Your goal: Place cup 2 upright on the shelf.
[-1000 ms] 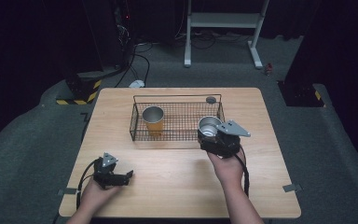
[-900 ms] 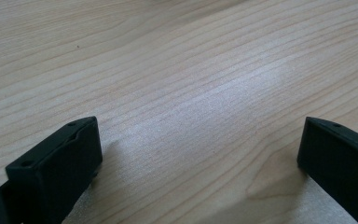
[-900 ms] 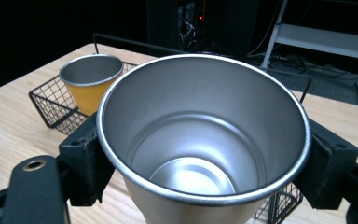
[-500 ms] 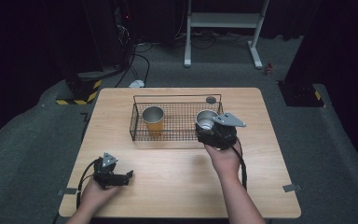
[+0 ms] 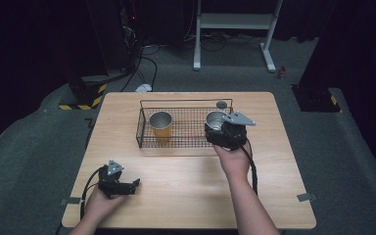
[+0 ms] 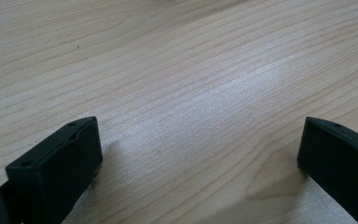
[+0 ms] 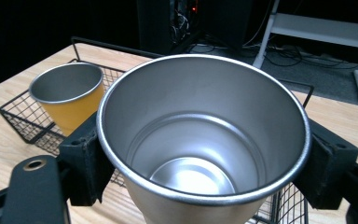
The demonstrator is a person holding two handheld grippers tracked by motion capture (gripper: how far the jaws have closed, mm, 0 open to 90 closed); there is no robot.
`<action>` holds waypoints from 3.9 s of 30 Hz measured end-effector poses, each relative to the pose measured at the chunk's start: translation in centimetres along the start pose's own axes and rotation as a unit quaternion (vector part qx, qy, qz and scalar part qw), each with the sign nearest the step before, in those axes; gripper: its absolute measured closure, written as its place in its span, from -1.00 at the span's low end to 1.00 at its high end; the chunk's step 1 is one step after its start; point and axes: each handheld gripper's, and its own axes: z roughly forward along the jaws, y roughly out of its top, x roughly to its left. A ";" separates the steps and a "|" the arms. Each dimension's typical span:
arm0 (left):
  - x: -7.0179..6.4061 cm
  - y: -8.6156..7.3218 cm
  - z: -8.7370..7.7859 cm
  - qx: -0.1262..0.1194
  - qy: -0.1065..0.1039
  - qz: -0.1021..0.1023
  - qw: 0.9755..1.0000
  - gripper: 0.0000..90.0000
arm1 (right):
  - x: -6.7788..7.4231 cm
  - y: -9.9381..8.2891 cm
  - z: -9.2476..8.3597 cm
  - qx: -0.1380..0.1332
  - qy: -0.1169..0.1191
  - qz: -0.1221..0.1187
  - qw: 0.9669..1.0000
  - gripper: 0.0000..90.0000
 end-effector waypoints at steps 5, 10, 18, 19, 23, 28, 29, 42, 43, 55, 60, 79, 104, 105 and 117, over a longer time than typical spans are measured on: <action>0.0 0.0 0.0 0.000 0.000 0.000 1.000 -0.99 | -0.4 0.1 0.8 0.007 -0.004 0.007 1.000 -0.58; 0.0 0.0 0.0 0.000 0.000 0.000 1.000 -0.99 | -0.5 0.2 1.7 0.014 -0.007 0.008 1.000 -0.58; 0.0 0.0 0.0 0.000 0.000 0.000 1.000 -0.99 | -0.6 0.7 2.5 0.013 -0.012 0.006 1.000 -0.58; 0.0 0.0 0.0 0.000 0.000 0.000 1.000 -0.99 | -0.6 0.7 2.6 0.012 -0.012 0.008 1.000 -0.58; 0.0 0.0 0.0 0.001 0.000 0.000 1.000 -0.99 | -0.7 1.1 2.9 0.015 -0.014 0.010 1.000 -0.58; 0.0 0.1 0.1 0.000 0.000 0.002 1.000 -0.99 | -0.7 1.7 3.3 0.014 -0.015 0.009 1.000 -0.58; 0.0 0.1 0.1 -0.001 0.001 0.001 1.000 -0.99 | -0.7 1.8 3.6 0.012 -0.018 0.002 1.000 -0.58; 0.0 0.1 0.1 -0.001 0.001 0.001 1.000 -0.99 | -0.3 2.4 5.6 0.032 -0.033 -0.012 0.999 -0.58; 0.0 0.1 0.1 -0.001 0.001 0.001 1.000 -0.99 | -0.3 2.4 5.6 0.032 -0.033 -0.012 0.999 -0.58; 0.0 0.1 0.1 -0.001 0.001 0.001 1.000 -0.99 | 0.1 2.9 7.7 0.054 -0.036 -0.015 0.998 -0.58; 0.0 0.1 0.1 -0.001 0.001 0.002 1.000 -0.99 | 0.2 1.8 9.7 0.082 -0.038 -0.011 0.996 -0.58; 0.0 0.1 0.1 -0.001 0.001 0.002 1.000 -0.99 | -0.4 0.0 12.2 0.133 -0.030 0.010 0.991 -0.58; 0.0 0.1 0.1 0.000 0.001 0.003 1.000 -0.99 | -0.8 -1.2 13.9 0.175 -0.037 0.015 0.984 -0.59; 0.0 0.1 0.1 -0.001 0.001 0.003 1.000 -0.99 | -0.8 -1.2 13.9 0.175 -0.037 0.018 0.984 -0.59; 0.0 0.1 0.1 -0.001 0.001 0.002 1.000 -0.99 | -0.6 -1.4 13.7 0.190 -0.037 -0.003 0.981 -0.63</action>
